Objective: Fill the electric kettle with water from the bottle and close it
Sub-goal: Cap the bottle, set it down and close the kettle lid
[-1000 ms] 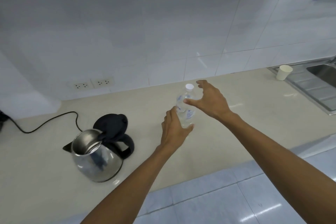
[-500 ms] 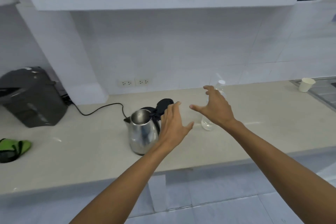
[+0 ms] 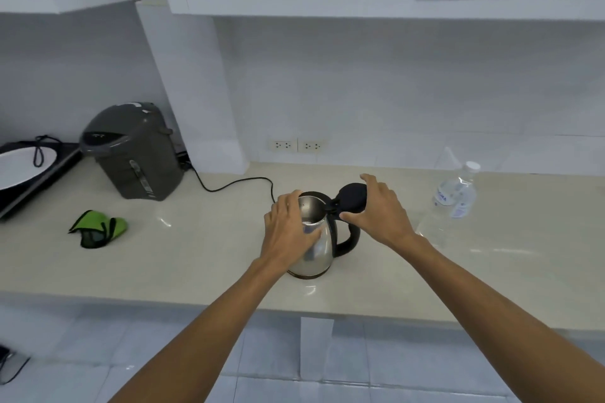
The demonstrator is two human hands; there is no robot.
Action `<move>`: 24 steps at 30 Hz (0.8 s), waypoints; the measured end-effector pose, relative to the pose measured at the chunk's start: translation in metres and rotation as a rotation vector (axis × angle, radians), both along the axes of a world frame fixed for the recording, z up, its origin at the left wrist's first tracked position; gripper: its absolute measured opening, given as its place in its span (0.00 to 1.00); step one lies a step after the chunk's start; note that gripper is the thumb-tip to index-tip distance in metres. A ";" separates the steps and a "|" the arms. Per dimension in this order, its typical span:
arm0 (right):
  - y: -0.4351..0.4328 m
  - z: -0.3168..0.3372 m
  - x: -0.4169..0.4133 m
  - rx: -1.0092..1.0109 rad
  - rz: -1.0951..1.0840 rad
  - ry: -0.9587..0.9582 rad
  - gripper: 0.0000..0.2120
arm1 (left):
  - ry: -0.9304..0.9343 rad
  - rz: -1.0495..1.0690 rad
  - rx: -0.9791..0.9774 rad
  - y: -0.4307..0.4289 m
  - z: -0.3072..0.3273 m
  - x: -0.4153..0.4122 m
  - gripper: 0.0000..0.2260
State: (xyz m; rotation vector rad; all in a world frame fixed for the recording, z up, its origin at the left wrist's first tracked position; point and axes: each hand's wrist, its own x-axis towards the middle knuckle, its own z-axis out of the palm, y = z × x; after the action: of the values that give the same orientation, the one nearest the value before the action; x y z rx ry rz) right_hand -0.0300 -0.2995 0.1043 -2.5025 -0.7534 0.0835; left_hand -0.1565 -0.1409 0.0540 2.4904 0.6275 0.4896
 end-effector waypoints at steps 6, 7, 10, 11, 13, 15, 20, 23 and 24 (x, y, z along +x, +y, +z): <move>0.015 -0.008 0.038 -0.111 0.088 -0.045 0.43 | 0.169 0.064 -0.014 0.028 -0.032 0.023 0.47; 0.017 -0.006 0.043 -0.123 0.114 -0.055 0.43 | 0.190 0.069 -0.023 0.032 -0.036 0.027 0.48; 0.019 -0.002 0.056 -0.143 0.221 -0.113 0.42 | 0.214 0.066 -0.100 0.044 -0.045 0.036 0.51; 0.019 0.000 0.059 -0.136 0.261 -0.128 0.42 | 0.215 0.054 -0.134 0.048 -0.046 0.038 0.51; 0.021 0.003 0.064 -0.114 0.354 -0.150 0.41 | 0.214 0.032 -0.198 0.055 -0.050 0.037 0.50; 0.026 0.005 0.068 -0.100 0.459 -0.184 0.41 | 0.195 0.016 -0.252 0.059 -0.054 0.036 0.48; 0.053 0.003 0.072 -0.077 0.655 -0.273 0.40 | 0.105 0.003 -0.373 0.063 -0.057 0.037 0.44; 0.072 -0.004 0.071 -0.051 0.742 -0.227 0.38 | 0.089 -0.007 -0.378 0.064 -0.055 0.036 0.40; 0.078 -0.007 0.069 -0.044 0.766 -0.207 0.37 | 0.087 -0.011 -0.380 0.064 -0.055 0.036 0.40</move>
State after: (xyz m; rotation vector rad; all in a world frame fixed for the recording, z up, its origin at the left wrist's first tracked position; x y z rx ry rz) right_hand 0.0395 -0.2220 0.0970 -2.1384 -1.7702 0.1085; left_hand -0.1207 -0.0766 -0.0010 2.1607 0.6710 0.2313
